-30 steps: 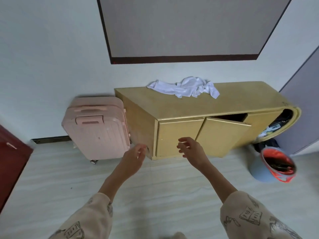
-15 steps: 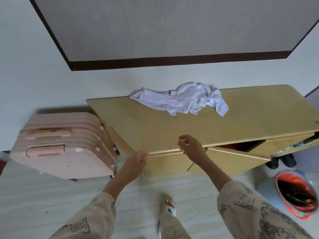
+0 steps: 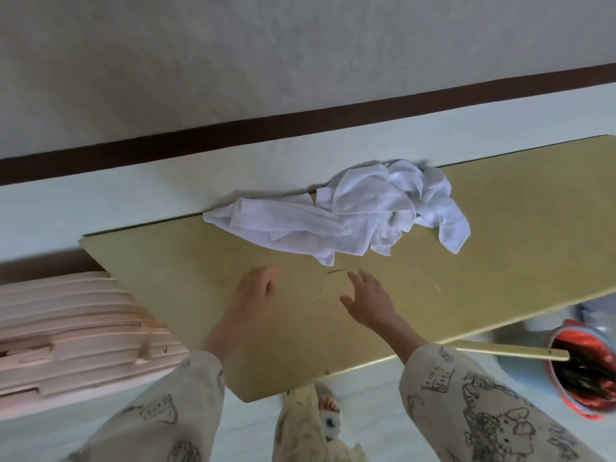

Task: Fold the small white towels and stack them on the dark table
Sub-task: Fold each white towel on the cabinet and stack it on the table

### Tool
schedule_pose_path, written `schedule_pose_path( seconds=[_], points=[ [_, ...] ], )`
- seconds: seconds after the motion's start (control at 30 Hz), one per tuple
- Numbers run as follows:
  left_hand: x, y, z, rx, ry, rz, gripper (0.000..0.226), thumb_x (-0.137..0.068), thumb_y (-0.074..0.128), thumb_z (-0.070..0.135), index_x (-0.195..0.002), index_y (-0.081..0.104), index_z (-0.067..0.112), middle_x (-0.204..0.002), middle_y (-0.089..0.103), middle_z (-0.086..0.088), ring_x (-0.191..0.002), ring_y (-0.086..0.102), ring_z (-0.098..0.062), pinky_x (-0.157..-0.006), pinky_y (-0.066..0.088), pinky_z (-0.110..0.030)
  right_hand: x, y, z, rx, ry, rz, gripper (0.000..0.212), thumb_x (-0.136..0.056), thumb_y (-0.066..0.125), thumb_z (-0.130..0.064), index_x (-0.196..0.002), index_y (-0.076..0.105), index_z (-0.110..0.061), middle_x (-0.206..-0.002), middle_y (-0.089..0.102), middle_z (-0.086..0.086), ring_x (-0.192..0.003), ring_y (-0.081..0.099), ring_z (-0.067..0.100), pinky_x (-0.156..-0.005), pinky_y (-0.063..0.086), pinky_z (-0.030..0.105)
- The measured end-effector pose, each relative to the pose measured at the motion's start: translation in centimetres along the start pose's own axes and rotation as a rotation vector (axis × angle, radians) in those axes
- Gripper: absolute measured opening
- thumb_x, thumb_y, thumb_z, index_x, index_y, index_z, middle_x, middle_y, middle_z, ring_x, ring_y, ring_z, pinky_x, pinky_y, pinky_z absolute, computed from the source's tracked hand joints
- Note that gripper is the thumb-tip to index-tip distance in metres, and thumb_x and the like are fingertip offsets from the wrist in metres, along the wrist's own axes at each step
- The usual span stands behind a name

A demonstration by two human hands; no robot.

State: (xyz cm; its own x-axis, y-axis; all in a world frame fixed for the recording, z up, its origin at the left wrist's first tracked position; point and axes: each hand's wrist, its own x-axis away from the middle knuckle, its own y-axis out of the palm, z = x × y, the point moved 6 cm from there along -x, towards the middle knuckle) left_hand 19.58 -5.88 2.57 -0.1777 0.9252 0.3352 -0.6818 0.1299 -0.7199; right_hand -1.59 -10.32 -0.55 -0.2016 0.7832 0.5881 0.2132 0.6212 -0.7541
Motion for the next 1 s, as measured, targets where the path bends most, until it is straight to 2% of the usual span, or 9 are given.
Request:
schedule_pose_path(
  seconds=[0.13,0.27,0.43,0.63,0.7,0.77,0.83,0.9,1.0],
  points=[
    [-7.9,-0.5,0.8,-0.151,0.17,0.079,0.035,-0.088,0.046,-0.002,-0.119,0.058,0.006,-0.122,0.058,-0.011,-0.116,0.049,-0.028,-0.094,0.042,-0.037,-3.3,1.0,1.1,0.152,0.004,-0.045,0.08,-0.091,0.053,-0.039,-0.15,0.001,-0.024,-0.157,-0.013,0.007,-0.145,-0.006,0.026,-0.116,0.017,0.045],
    [-12.8,0.0,1.6,-0.302,0.305,0.104,0.041,-0.084,0.054,-0.003,-0.123,0.057,0.01,-0.129,0.055,-0.011,-0.124,0.045,-0.032,-0.098,0.035,-0.046,-4.1,1.7,1.9,0.181,-0.037,-0.061,0.086,-0.091,0.054,-0.037,-0.149,-0.008,-0.025,-0.156,-0.019,0.007,-0.145,-0.014,0.023,-0.118,0.009,0.04],
    [-15.5,0.5,0.9,-0.448,0.247,0.083,0.029,-0.082,0.065,0.017,-0.111,0.064,0.018,-0.112,0.06,-0.005,-0.109,0.049,-0.029,-0.086,0.031,-0.041,-4.4,1.5,2.1,0.193,-0.045,-0.104,0.09,-0.089,0.059,-0.037,-0.149,-0.006,-0.023,-0.155,-0.021,0.008,-0.144,-0.016,0.023,-0.119,0.011,0.039],
    [-15.8,-0.2,1.6,-0.397,0.211,0.142,0.014,-0.086,0.061,0.024,-0.092,0.07,0.015,-0.09,0.064,-0.005,-0.089,0.053,-0.027,-0.074,0.017,-0.031,-4.4,1.3,2.5,0.16,-0.029,-0.138,0.081,-0.093,0.051,-0.038,-0.15,-0.005,-0.025,-0.156,-0.021,0.005,-0.144,-0.016,0.021,-0.119,0.01,0.039],
    [-15.1,-0.7,1.9,-0.359,0.236,0.166,0.012,-0.087,0.061,0.022,-0.089,0.07,0.013,-0.087,0.064,-0.005,-0.085,0.054,-0.027,-0.074,0.016,-0.03,-4.5,0.9,2.2,0.137,-0.015,-0.147,0.077,-0.093,0.049,-0.039,-0.15,0.0,-0.024,-0.157,-0.017,0.003,-0.145,-0.009,0.021,-0.117,0.016,0.041],
    [-14.0,-1.4,2.6,-0.322,0.28,0.198,0.011,-0.087,0.061,0.022,-0.087,0.068,0.014,-0.086,0.064,-0.002,-0.084,0.056,-0.025,-0.077,0.019,-0.03,-4.5,-0.9,1.4,0.053,0.024,-0.038,0.068,-0.092,0.051,-0.039,-0.148,0.017,-0.018,-0.158,0.006,0.005,-0.142,0.021,0.025,-0.107,0.035,0.041],
    [-12.6,-2.2,3.9,-0.29,0.358,0.202,0.01,-0.089,0.059,0.022,-0.088,0.065,0.014,-0.083,0.065,0.0,-0.08,0.058,-0.023,-0.08,0.024,-0.031,-4.2,-4.0,0.1,-0.058,0.028,0.208,0.063,-0.089,0.056,-0.039,-0.14,0.031,-0.012,-0.145,0.034,0.009,-0.124,0.045,0.029,-0.093,0.043,0.04],
    [-10.6,-3.3,5.6,-0.262,0.426,0.196,0.011,-0.091,0.056,0.022,-0.089,0.063,0.014,-0.078,0.064,0.001,-0.073,0.058,-0.023,-0.082,0.027,-0.031,-3.6,-6.6,-2.0,-0.11,-0.121,0.382,0.075,-0.083,0.064,-0.041,-0.143,0.03,-0.012,-0.145,0.033,0.01,-0.129,0.039,0.028,-0.097,0.039,0.041],
    [-7.0,-5.1,8.5,-0.258,0.511,0.212,0.017,-0.09,0.053,0.028,-0.089,0.065,0.015,-0.071,0.064,0.0,-0.062,0.058,-0.02,-0.078,0.035,-0.033,-2.6,-8.4,-5.6,-0.026,-0.36,0.341,0.085,-0.083,0.063,-0.045,-0.149,0.016,-0.019,-0.156,0.013,0.004,-0.145,0.009,0.021,-0.114,0.013,0.047]
  ],
)
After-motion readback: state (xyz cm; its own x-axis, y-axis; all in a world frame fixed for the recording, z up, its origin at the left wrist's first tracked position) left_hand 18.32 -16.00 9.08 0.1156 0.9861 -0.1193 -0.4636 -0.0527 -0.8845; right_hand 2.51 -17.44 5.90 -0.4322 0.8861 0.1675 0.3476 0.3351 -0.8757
